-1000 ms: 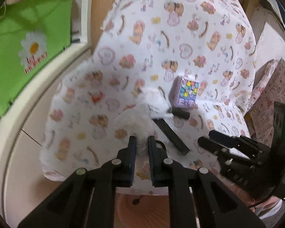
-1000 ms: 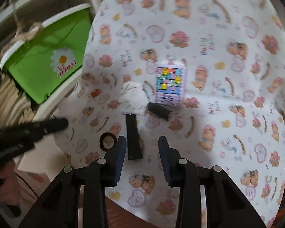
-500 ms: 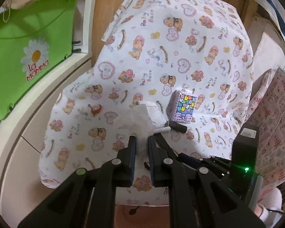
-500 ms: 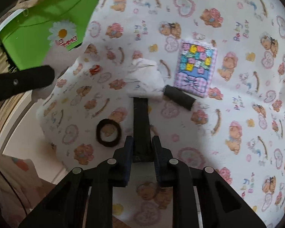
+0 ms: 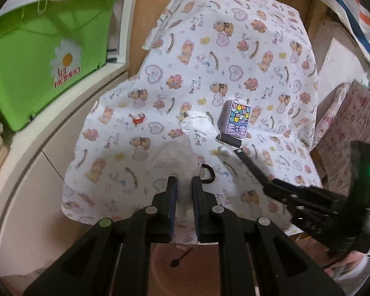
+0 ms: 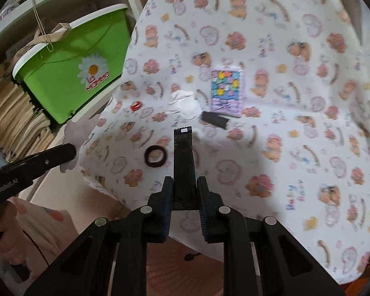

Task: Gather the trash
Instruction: 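Lower tissue and stick into the pink basket and open both tools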

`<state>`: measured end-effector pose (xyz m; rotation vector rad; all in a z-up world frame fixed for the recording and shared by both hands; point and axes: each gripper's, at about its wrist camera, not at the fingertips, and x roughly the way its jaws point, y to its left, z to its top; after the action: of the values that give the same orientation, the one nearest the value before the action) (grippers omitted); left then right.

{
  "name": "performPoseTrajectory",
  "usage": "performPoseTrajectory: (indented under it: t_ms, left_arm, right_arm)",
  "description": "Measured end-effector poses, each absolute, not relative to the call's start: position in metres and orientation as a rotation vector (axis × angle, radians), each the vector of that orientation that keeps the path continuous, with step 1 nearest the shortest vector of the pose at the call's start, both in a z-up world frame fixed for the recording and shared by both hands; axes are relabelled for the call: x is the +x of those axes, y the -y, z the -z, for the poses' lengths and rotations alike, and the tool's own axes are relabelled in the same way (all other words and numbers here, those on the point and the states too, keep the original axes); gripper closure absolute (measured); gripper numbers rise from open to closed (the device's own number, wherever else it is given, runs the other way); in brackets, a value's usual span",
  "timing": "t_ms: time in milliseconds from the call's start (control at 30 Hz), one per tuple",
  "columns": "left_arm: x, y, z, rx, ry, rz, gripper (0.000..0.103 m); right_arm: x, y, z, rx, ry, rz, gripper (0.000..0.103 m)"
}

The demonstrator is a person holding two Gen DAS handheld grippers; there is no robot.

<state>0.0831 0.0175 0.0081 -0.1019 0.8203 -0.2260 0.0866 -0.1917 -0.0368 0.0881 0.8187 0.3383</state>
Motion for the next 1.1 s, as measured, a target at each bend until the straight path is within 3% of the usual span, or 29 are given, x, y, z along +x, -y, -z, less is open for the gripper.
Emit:
performPoseTrajectory:
  t_ms: [733, 933, 1100]
  left_arm:
    - [0.044, 0.016, 0.011, -0.063, -0.869, 0.275, 0.092]
    - [0.034, 0.020, 0.023, 0.005, -0.922, 0.295, 0.092]
    - [0.038, 0.006, 0.036, -0.052, -1.016, 0.285, 0.092]
  right_arm:
    - [0.000, 0.193, 0.019, 0.095, -0.782, -0.318, 0.082]
    - [-0.019, 0.173, 0.016, -0.013, -0.736, -0.362, 0.082]
    - [-0.025, 0.161, 0.038, -0.047, -0.829, -0.414, 0.082]
